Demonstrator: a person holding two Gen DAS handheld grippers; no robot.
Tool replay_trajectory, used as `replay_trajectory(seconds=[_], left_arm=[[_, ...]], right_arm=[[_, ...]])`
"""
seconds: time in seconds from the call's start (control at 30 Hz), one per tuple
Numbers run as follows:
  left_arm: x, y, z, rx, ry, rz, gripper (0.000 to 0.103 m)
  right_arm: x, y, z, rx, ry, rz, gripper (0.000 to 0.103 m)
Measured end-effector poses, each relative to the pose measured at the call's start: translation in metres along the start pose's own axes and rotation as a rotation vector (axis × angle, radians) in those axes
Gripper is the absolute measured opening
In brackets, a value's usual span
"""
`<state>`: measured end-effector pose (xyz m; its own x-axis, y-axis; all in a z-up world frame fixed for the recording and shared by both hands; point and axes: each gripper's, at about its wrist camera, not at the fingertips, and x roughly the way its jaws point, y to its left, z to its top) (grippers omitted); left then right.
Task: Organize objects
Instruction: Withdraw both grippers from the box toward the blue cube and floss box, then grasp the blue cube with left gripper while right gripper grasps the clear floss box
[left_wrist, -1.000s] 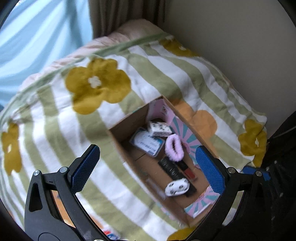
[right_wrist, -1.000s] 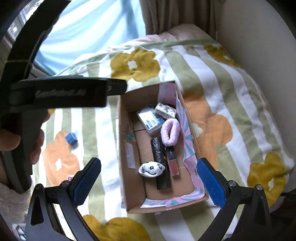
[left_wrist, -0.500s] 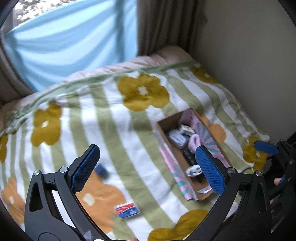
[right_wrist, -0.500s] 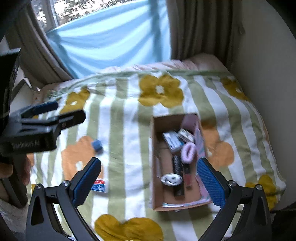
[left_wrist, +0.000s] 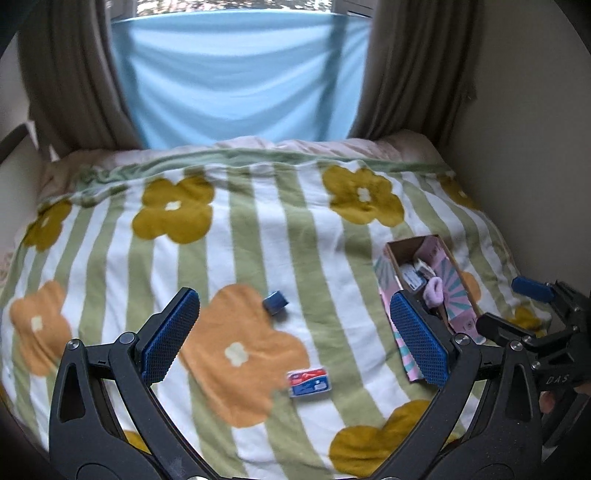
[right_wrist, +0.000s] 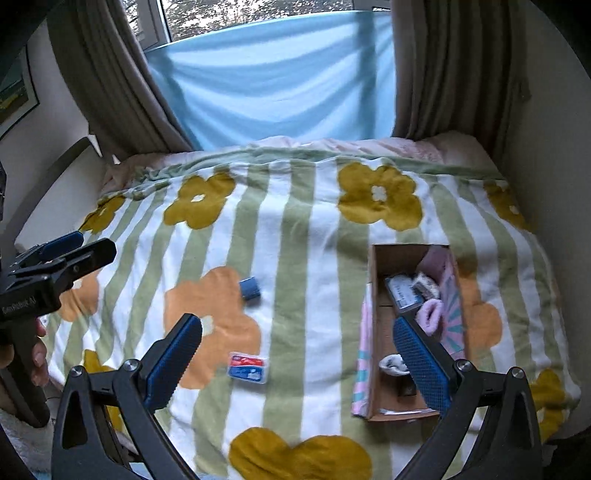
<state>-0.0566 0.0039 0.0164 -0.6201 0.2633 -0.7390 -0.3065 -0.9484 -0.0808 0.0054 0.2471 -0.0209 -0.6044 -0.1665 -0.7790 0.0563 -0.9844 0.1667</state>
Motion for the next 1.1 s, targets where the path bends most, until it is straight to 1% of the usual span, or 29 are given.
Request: replay_trajectory(seconds=[0.17, 0.3, 0.5, 0.6, 0.8, 0.9, 0.93, 1.0, 1.1], left_arm=[[-0.009, 0.015, -0.004, -0.006, -0.011, 0.016, 0.103], [-0.007, 0.023, -0.005, -0.002, -0.001, 0.006, 0.103], [0.010, 0.034, -0.007, 0.052, 0.041, -0.020, 0.103], [0.028, 0.041, -0.005, 0.081, 0.070, -0.055, 0.103], [0.087, 0.052, -0.005, 0.170, 0.117, -0.109, 0.102], [0.125, 0.052, -0.008, 0.216, 0.143, -0.139, 0.102], [0.144, 0.053, -0.011, 0.227, 0.165, -0.163, 0.101], [0.169, 0.053, -0.015, 0.232, 0.194, -0.197, 0.098], [0.212, 0.050, -0.028, 0.271, 0.235, -0.213, 0.097]], right_arm=[[0.002, 0.017, -0.002, -0.012, -0.003, 0.022, 0.103], [0.003, 0.028, -0.004, 0.000, -0.012, 0.040, 0.103], [0.022, 0.043, -0.016, 0.041, 0.010, 0.037, 0.103], [0.036, 0.049, -0.025, 0.071, 0.016, 0.036, 0.103], [0.078, 0.060, -0.050, 0.119, 0.053, 0.016, 0.103], [0.105, 0.064, -0.066, 0.139, 0.068, 0.001, 0.103], [0.115, 0.065, -0.071, 0.146, 0.074, -0.003, 0.103], [0.136, 0.067, -0.082, 0.161, 0.089, -0.012, 0.103], [0.165, 0.070, -0.095, 0.177, 0.103, -0.023, 0.103]])
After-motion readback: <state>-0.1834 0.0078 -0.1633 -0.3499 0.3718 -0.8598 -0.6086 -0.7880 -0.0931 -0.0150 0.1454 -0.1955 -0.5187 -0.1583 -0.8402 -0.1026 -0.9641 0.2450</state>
